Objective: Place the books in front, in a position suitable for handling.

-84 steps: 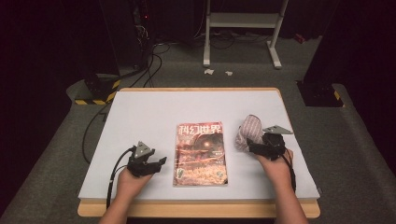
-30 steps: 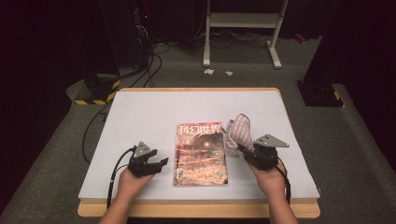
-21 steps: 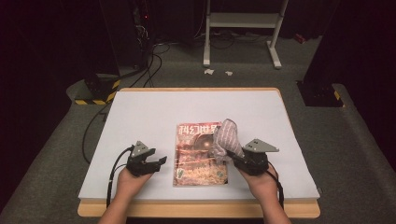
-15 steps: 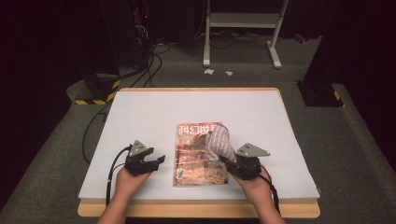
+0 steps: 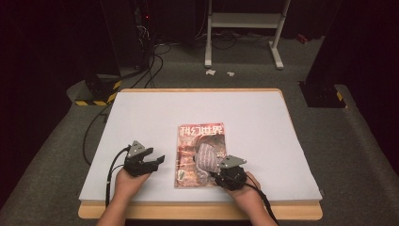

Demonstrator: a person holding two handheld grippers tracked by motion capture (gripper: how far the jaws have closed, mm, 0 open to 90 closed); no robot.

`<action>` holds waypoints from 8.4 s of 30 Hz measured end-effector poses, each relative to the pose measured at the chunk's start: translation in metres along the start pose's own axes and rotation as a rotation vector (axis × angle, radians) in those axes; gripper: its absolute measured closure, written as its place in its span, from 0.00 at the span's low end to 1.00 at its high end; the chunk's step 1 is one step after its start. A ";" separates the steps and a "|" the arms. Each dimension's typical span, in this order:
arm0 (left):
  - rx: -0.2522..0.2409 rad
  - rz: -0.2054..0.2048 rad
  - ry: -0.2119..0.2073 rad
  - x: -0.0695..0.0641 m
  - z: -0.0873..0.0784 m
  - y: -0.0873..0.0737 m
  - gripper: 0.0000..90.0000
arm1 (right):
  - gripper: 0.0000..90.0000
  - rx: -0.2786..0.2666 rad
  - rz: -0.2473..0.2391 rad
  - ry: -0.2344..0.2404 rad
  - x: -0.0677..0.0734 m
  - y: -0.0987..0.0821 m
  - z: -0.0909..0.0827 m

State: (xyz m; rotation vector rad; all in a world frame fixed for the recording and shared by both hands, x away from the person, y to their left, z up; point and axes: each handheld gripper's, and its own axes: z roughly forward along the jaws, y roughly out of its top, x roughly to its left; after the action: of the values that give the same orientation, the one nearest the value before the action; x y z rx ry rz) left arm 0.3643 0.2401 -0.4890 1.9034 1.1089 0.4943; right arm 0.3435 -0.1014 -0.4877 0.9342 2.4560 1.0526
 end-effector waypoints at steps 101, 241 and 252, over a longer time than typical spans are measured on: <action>-0.031 -0.030 0.041 0.020 -0.019 -0.002 0.40 | 0.72 0.038 -0.103 0.043 0.062 0.037 0.034; -0.011 -0.031 0.016 0.021 -0.018 -0.003 0.40 | 0.72 0.054 -0.081 -0.010 0.032 0.078 0.078; -0.007 -0.032 0.016 0.020 -0.017 -0.003 0.40 | 0.72 0.054 -0.008 -0.071 -0.004 0.057 0.058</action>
State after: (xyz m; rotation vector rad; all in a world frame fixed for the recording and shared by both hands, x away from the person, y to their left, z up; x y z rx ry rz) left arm 0.3615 0.2665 -0.4835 1.8762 1.1453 0.4959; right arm 0.4010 -0.0436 -0.4854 0.9606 2.4392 0.9387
